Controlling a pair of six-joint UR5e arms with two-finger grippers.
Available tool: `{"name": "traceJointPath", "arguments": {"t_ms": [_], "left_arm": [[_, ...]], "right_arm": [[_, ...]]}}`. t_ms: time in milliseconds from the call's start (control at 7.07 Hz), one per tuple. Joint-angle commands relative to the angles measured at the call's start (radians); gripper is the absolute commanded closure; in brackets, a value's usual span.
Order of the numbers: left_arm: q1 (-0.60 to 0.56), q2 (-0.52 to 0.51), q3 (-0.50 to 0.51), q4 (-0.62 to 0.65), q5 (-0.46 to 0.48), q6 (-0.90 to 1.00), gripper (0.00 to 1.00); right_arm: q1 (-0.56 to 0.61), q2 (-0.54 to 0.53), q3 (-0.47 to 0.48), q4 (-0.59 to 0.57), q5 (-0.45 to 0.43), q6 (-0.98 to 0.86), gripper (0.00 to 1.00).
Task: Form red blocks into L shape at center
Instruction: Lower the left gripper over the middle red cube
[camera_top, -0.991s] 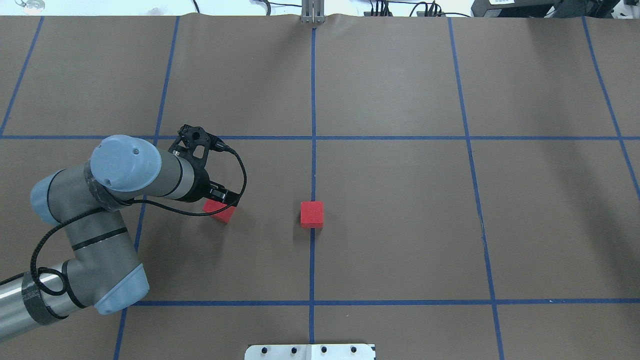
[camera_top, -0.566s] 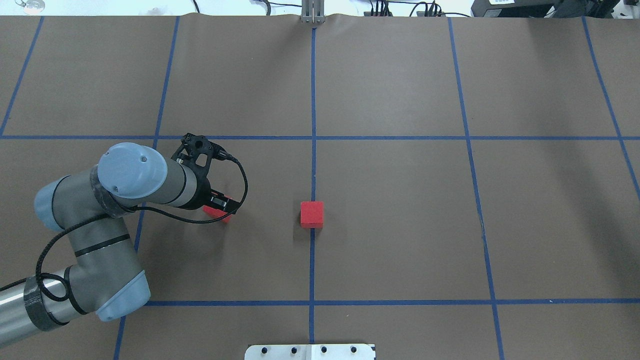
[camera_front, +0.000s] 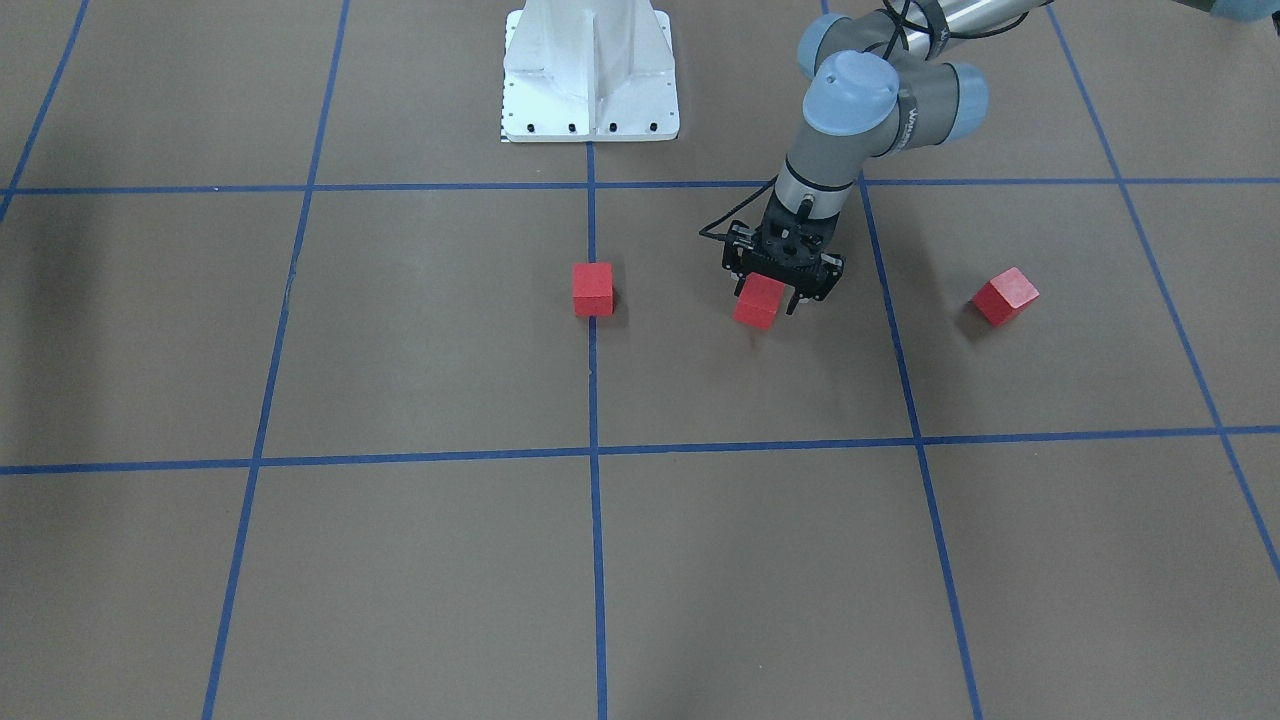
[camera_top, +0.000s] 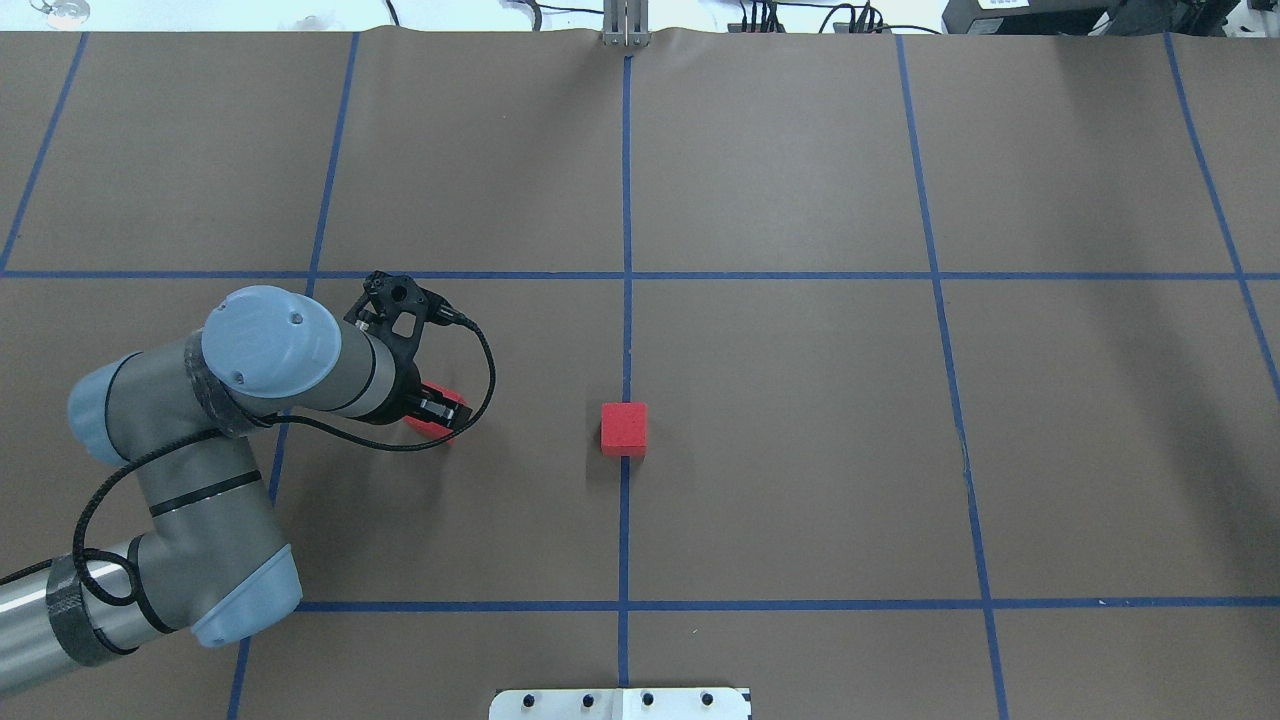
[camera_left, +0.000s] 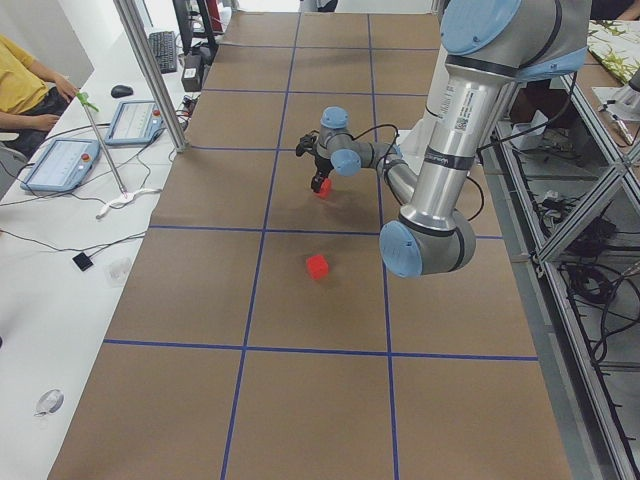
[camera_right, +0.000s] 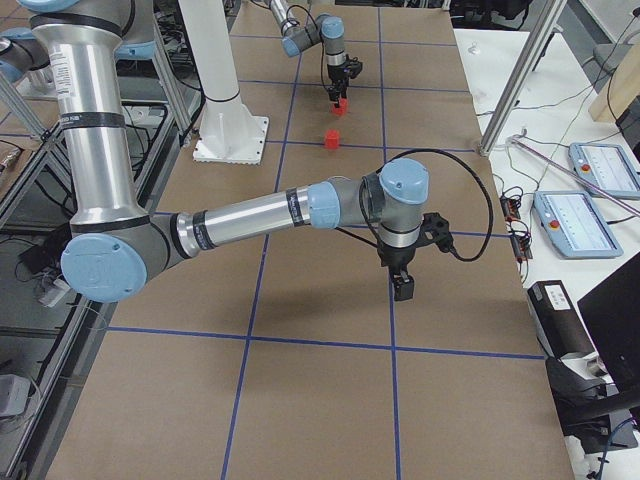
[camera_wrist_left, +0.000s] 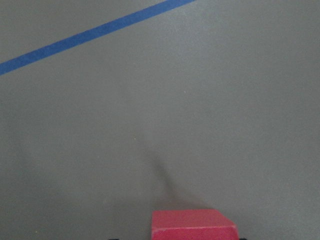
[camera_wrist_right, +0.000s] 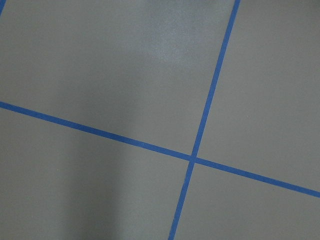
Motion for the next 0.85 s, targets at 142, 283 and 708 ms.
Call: {"name": "traceJointPath", "arguments": {"t_ms": [142, 283, 708], "left_arm": [[0.002, -0.043, -0.133, 0.230, -0.063, -0.040, 0.78], [0.008, -0.077, -0.100, 0.248, -0.061, -0.098, 0.69], [0.002, -0.091, -0.097, 0.250, -0.063, -0.104, 0.00]], "right_arm": [[0.000, 0.001, 0.000, 0.000, 0.000, 0.002, 0.00], [0.000, 0.001, 0.000, 0.000, 0.000, 0.002, 0.00], [0.000, 0.001, 0.000, 0.000, 0.000, 0.005, 0.00]]}}
